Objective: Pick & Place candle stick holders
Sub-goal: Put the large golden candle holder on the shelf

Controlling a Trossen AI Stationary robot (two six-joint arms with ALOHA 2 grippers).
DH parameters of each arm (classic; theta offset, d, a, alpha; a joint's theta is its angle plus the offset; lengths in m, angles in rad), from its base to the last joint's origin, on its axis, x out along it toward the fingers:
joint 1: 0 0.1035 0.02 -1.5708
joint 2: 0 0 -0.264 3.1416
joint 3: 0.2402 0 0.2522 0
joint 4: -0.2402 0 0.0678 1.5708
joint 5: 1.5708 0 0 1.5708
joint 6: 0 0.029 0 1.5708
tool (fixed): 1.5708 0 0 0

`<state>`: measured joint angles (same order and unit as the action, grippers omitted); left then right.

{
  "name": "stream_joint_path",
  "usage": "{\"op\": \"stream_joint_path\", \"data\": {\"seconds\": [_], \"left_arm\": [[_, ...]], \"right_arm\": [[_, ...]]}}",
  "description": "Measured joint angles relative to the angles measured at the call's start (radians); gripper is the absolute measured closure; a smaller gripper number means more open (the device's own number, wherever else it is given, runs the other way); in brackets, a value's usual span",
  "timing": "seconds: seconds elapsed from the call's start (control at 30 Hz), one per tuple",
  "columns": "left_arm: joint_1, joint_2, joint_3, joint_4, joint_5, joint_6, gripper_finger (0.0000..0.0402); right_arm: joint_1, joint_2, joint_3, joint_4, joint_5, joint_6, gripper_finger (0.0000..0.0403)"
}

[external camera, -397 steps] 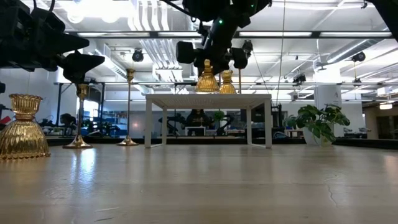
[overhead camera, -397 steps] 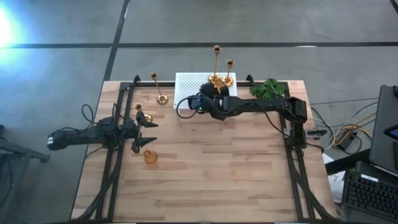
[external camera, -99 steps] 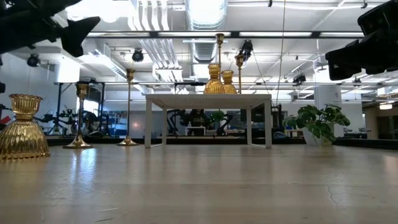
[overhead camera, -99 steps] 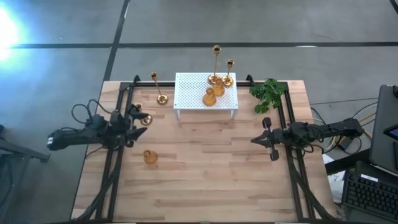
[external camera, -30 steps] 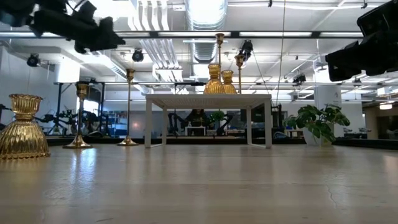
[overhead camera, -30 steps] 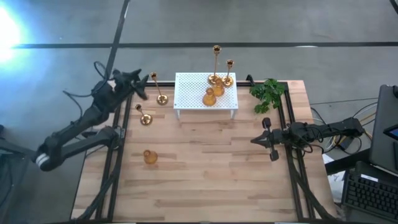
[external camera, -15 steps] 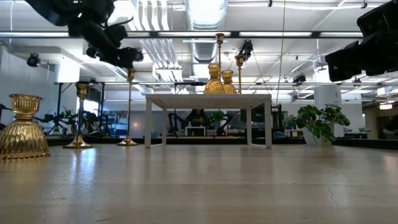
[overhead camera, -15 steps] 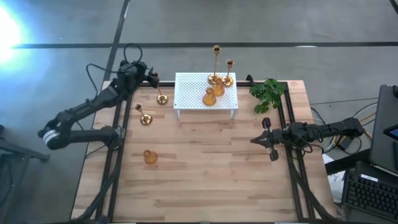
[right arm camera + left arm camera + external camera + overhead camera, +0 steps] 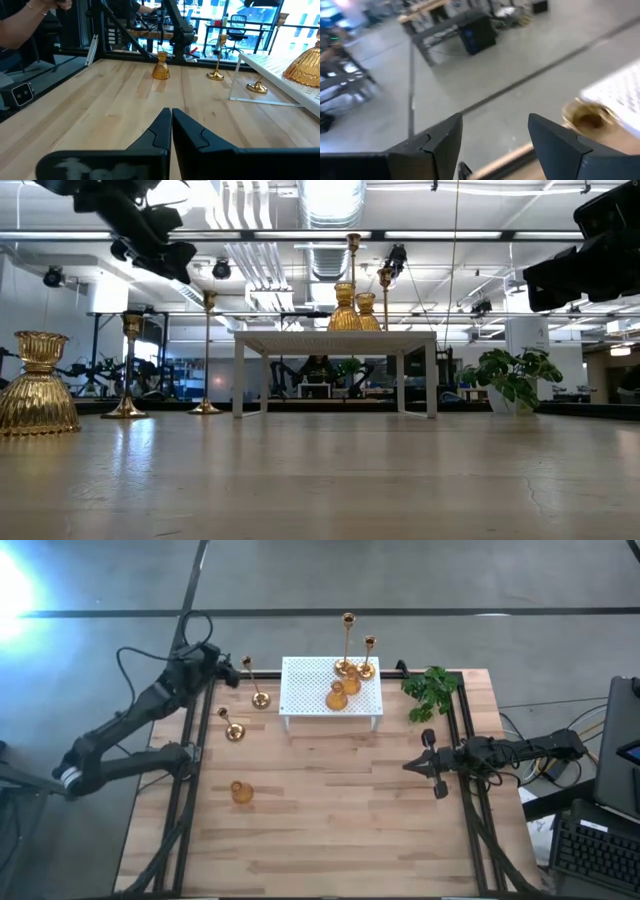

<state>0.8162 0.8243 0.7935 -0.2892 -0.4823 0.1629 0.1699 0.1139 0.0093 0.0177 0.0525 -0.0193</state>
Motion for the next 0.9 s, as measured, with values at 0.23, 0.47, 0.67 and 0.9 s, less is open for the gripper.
{"op": "stream_joint_path", "data": {"seconds": [0.23, 0.47, 0.67, 0.9], "left_arm": [[0.000, -0.004, 0.010, -0.127, 0.255, 0.043, 0.0170], [0.000, 0.035, 0.007, -0.172, 0.367, 0.045, 0.0170], [0.000, 0.074, 0.005, -0.192, 0.367, 0.045, 0.0170], [0.000, 0.137, 0.004, -0.168, 0.372, 0.040, 0.0170]], "right_arm": [[0.000, 0.000, 0.000, 0.000, 0.000, 0.000, 0.0394], [0.000, 0.000, 0.000, 0.000, 0.000, 0.000, 0.0394], [0.000, 0.000, 0.000, 0.000, 0.000, 0.000, 0.0394], [0.000, 0.000, 0.000, 0.000, 0.000, 0.000, 0.0394]]}}
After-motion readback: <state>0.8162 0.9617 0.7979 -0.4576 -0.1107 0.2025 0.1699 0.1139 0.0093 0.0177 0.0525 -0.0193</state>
